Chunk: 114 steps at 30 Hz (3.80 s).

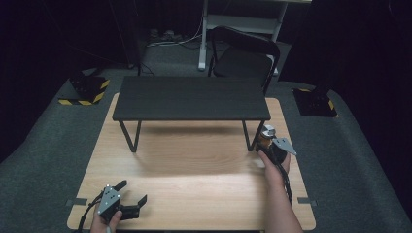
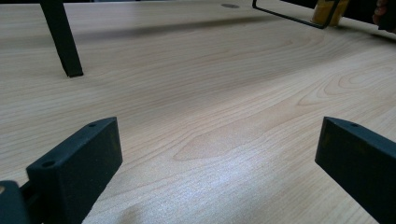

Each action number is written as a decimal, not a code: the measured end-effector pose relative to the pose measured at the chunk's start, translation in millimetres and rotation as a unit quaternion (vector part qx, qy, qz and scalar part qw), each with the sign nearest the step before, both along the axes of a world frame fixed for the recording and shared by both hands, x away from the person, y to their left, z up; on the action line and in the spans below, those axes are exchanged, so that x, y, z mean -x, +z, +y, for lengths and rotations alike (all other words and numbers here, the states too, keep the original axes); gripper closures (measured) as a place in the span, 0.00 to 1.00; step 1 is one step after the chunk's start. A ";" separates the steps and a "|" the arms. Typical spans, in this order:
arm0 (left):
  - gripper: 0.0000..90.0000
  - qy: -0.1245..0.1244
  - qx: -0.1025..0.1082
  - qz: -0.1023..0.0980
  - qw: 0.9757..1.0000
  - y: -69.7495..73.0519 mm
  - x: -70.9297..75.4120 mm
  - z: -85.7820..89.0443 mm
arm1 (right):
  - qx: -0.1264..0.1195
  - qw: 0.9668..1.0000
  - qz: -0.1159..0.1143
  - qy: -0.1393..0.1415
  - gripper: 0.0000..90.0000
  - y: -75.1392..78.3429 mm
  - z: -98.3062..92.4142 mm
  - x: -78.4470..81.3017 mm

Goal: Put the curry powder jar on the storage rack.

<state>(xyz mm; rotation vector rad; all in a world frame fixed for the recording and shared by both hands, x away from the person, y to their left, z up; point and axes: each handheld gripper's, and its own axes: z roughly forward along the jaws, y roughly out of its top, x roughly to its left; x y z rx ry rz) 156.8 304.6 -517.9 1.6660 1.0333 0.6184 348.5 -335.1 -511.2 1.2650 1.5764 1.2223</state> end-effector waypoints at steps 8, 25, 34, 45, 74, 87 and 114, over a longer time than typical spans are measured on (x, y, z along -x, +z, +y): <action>0.01 0.002 0.001 -0.002 1.000 -0.5 0.7 -0.3 | -0.002 1.000 -0.004 -0.007 0.34 3.9 -6.3 11.7; 0.01 -0.002 0.005 -0.004 1.000 -1.5 0.4 1.7 | -0.008 1.000 -0.018 0.000 0.34 24.0 -13.0 65.3; 0.01 -0.004 0.006 -0.002 1.000 -1.3 -0.4 2.2 | -0.028 0.999 -0.024 0.026 0.34 38.0 -14.9 102.1; 0.01 -0.004 0.004 -0.001 1.000 -1.0 -0.3 2.0 | -0.039 0.996 -0.021 0.072 0.34 67.4 -10.6 132.0; 0.01 -0.005 0.007 0.000 1.000 -1.2 -0.5 2.8 | -0.005 0.990 -0.055 0.132 0.34 146.3 44.1 115.0; 0.01 -0.005 0.011 0.000 1.000 -1.7 -0.6 3.5 | 0.017 0.988 -0.069 0.139 0.34 185.2 83.3 85.6; 0.01 -0.011 0.010 -0.003 1.000 -2.0 -0.3 5.4 | 0.033 0.994 -0.049 0.089 0.34 210.8 135.6 -3.6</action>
